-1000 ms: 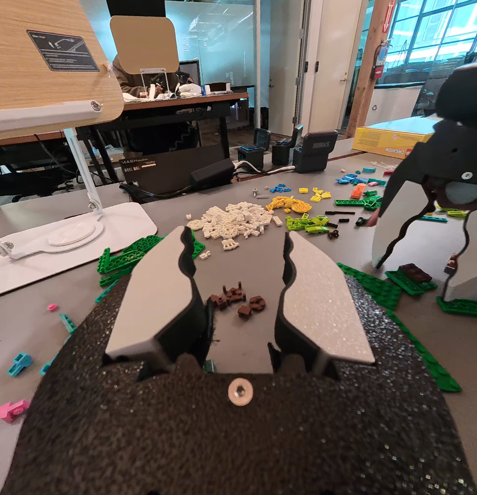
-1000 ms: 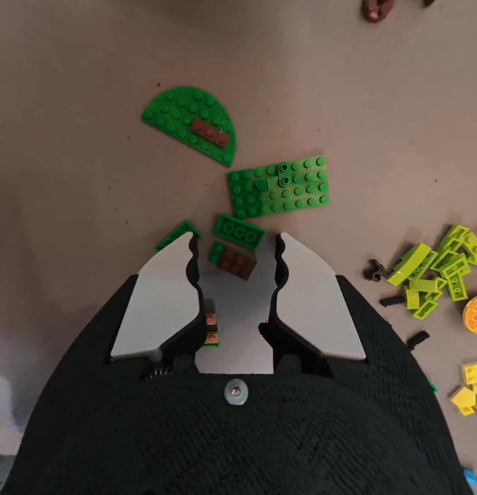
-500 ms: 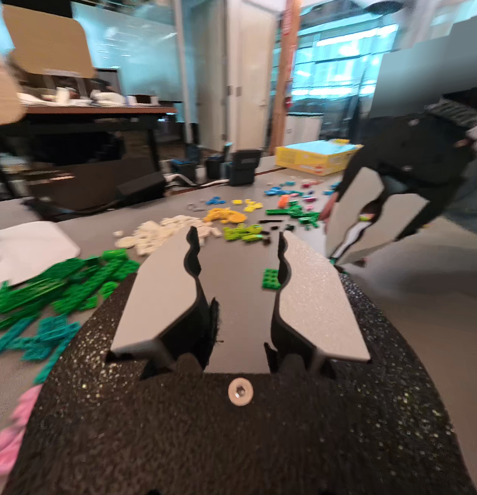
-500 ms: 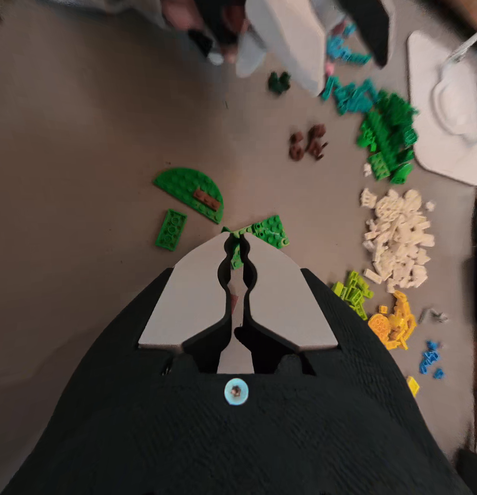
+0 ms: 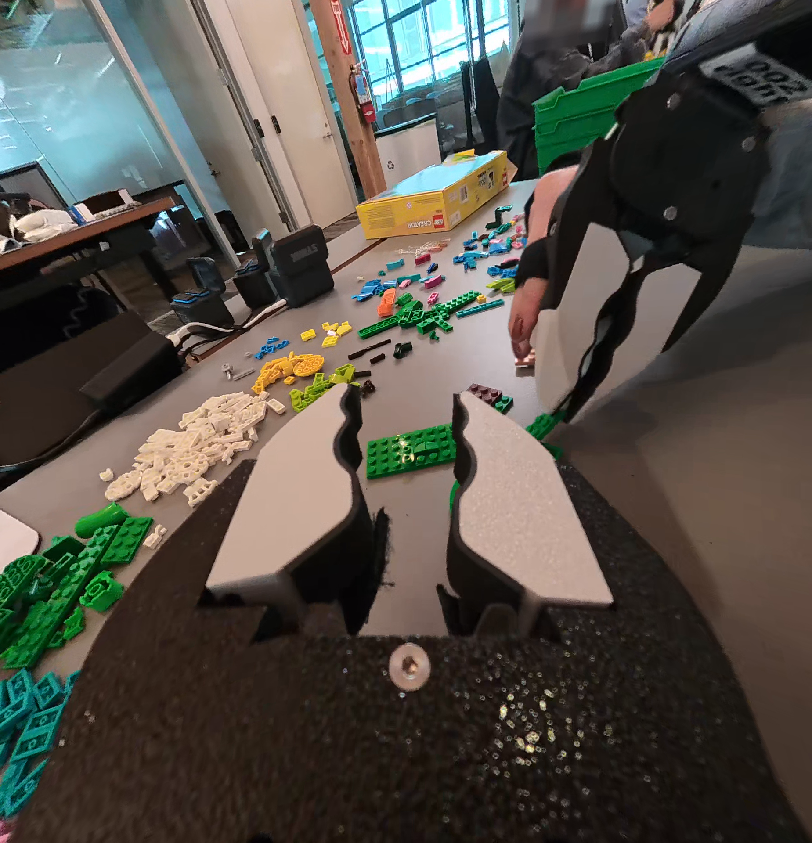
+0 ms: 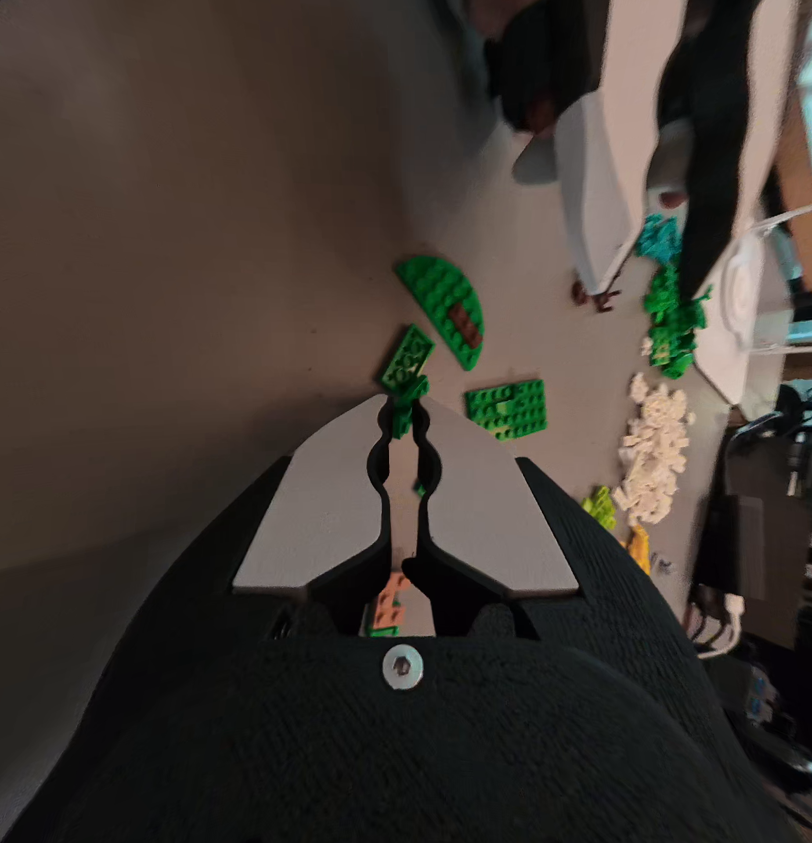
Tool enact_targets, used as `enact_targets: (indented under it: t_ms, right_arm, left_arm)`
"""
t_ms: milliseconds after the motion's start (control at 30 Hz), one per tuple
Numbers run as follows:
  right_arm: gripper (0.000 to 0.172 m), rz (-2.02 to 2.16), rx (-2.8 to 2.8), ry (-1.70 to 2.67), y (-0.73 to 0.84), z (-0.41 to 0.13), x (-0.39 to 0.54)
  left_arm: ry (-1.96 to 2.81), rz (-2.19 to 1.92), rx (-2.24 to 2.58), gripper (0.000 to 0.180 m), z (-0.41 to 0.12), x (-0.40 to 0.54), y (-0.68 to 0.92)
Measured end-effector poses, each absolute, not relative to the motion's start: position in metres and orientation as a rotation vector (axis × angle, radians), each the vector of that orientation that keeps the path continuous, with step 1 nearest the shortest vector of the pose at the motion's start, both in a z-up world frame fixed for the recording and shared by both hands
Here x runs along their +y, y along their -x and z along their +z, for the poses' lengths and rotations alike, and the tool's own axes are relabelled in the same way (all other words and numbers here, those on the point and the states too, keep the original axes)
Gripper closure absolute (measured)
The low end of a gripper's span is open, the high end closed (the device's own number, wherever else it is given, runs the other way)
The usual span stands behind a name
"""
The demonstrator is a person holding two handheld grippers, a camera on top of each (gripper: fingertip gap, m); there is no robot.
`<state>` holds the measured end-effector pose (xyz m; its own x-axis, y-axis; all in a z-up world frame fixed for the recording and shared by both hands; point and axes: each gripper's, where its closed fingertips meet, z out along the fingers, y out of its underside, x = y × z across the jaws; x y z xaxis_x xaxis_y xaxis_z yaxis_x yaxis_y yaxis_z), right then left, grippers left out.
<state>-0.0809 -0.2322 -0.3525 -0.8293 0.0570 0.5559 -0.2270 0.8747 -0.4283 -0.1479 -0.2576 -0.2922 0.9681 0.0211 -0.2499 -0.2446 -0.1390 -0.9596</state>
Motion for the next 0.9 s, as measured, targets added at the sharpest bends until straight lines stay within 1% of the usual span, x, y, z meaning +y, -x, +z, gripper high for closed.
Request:
enact_targets:
  t_ms: [67,100,133,167,200,233,267,333,467,533,567,633,700,833,900]
  right_arm:
    - [0.160,0.626,-2.541,-0.071,0.076,-0.360,-0.226]
    - [0.154,0.653,-2.600,0.023,0.073,-0.362,-0.225]
    - [0.144,0.713,-2.668,0.158,0.070,-0.363,-0.226]
    - [0.137,0.795,-2.722,0.300,0.067,-0.361,-0.229]
    - [0.135,0.876,-2.729,0.433,0.069,-0.357,-0.232]
    - [0.137,0.934,-2.691,0.540,0.075,-0.351,-0.234]
    - [0.144,0.961,-2.636,0.611,0.082,-0.347,-0.235]
    - [0.149,0.970,-2.567,0.632,0.091,-0.341,-0.239]
    - [0.142,0.835,-2.660,0.624,0.093,-0.355,-0.252]
    - [0.143,0.737,-2.698,0.605,0.097,-0.364,-0.252]
    - [0.149,0.690,-2.709,0.605,0.099,-0.368,-0.250]
    - [0.168,0.700,-2.706,0.599,0.102,-0.367,-0.254]
    - [0.169,0.678,-2.621,0.491,0.108,-0.360,-0.253]
    - [0.172,0.643,-2.313,0.186,0.119,-0.330,-0.253]
    - [0.172,0.589,-2.264,0.139,0.117,-0.327,-0.248]
  left_arm:
    - [1.693,0.231,0.164,0.143,-0.291,-0.258,0.148]
    - [1.688,0.229,0.158,0.143,-0.291,-0.258,0.149]
    - [1.684,0.226,0.150,0.143,-0.290,-0.259,0.150]
    - [1.680,0.221,0.141,0.143,-0.289,-0.259,0.151]
    - [1.675,0.217,0.132,0.142,-0.288,-0.260,0.151]
    - [1.671,0.212,0.123,0.142,-0.288,-0.260,0.152]
    - [1.668,0.207,0.116,0.143,-0.287,-0.261,0.153]
    - [1.665,0.200,0.104,0.143,-0.287,-0.261,0.154]
    - [1.667,0.195,0.100,0.143,-0.287,-0.261,0.155]
    - [1.666,0.198,0.104,0.143,-0.287,-0.261,0.154]
    - [1.667,0.197,0.108,0.144,-0.287,-0.261,0.154]
    - [1.671,0.183,0.102,0.145,-0.287,-0.262,0.153]
    - [1.677,0.108,0.072,0.145,-0.287,-0.262,0.152]
    - [1.713,-0.239,0.017,0.141,-0.291,-0.259,0.134]
    - [1.742,-0.302,0.023,0.140,-0.295,-0.257,0.128]
